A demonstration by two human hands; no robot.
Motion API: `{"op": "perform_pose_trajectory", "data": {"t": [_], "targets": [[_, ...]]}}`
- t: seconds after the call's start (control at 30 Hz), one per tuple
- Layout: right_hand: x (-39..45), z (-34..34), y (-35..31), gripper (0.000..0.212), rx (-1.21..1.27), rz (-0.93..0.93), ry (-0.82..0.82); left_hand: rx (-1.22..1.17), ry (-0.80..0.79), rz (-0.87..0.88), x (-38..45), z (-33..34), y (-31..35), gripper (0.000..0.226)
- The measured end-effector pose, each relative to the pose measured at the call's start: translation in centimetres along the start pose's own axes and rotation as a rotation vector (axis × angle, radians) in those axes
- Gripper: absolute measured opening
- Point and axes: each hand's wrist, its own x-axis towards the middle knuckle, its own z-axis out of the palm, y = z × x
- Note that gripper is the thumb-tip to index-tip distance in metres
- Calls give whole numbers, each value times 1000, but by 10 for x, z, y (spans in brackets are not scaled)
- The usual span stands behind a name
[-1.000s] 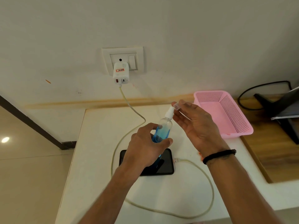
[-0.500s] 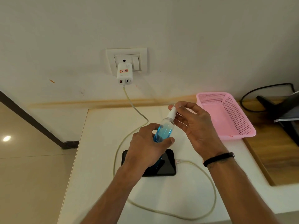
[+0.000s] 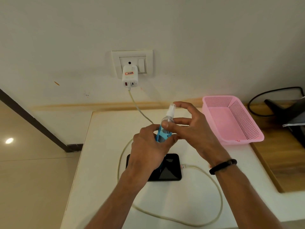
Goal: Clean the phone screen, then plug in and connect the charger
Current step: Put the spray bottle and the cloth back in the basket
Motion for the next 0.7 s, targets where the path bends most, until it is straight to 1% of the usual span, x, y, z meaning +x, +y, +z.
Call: {"op": "perform_pose_trajectory", "data": {"t": [0.23, 0.47, 0.7], "targets": [[-2, 0, 1, 65, 60, 25, -11, 7, -3, 6, -2, 1, -3, 74], [-4, 3, 4, 61, 32, 22, 6, 19, -29, 19, -4, 1, -2, 66], [-2, -8, 1, 60, 58, -1, 52, 5, -21, 24, -1, 8, 10, 61]]}}
